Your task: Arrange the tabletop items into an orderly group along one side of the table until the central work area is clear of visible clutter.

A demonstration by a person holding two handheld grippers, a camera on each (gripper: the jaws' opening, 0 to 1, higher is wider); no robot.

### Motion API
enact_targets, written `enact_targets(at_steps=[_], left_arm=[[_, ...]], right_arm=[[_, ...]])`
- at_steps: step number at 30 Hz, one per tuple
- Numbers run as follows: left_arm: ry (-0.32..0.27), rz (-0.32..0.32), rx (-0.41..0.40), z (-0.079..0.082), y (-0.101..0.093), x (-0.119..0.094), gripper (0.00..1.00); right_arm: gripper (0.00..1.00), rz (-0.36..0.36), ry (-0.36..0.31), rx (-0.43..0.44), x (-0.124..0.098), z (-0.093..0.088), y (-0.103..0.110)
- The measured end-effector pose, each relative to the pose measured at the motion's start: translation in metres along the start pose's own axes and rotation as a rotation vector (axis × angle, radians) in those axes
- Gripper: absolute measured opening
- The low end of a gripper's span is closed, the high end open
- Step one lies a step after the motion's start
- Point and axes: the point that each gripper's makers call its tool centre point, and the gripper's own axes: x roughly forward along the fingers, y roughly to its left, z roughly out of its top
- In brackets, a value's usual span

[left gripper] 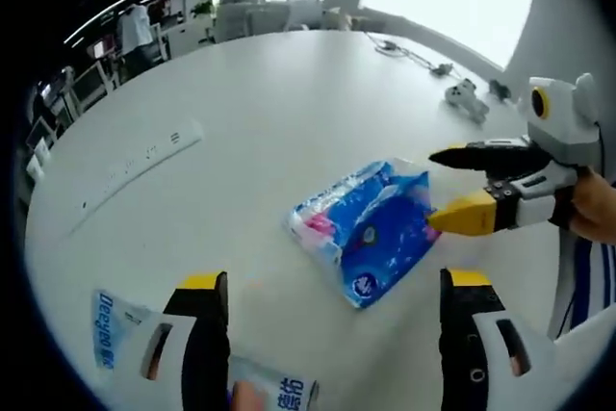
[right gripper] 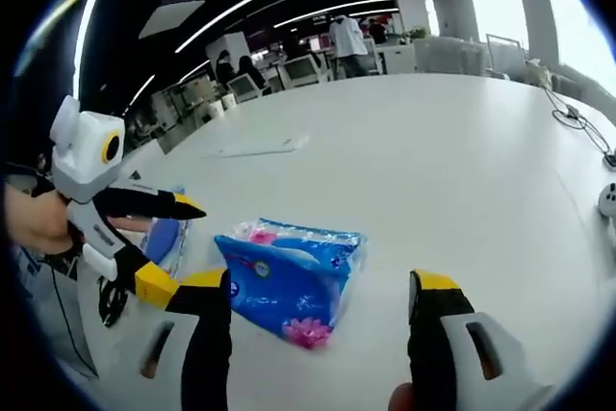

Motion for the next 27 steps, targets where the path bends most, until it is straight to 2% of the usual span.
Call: enact_targets(at_steps=[6, 11, 16, 24, 27], left_arm=[[-0.024, -0.006, 0.009, 0.002, 0.001, -0.017, 0.89], [-0.025, 0.002, 0.012, -0.007, 0.01, -0.032, 0.87], [-0.015, 0.025, -0.012, -0.018, 0.036, -0.051, 0.85], [-0.048, 0.066, -0.034, -0.019, 0.07, -0.077, 0.84], [-0.037, 0.074, -0.021, -0.027, 0.081, -0.084, 0.82]], right_arm=[[0.74, -0.015, -0.01, 0.017, -0.012, -0.003, 0.008], [0.73, -0.025, -0.016, 0.037, -0.018, -0.008, 0.019], [0.73, -0.029, -0.018, 0.06, -0.021, -0.014, 0.033], [0.73, -0.015, -0.028, 0.066, -0.018, -0.016, 0.059], [0.72, -0.009, -0.03, 0.084, -0.016, -0.018, 0.069]])
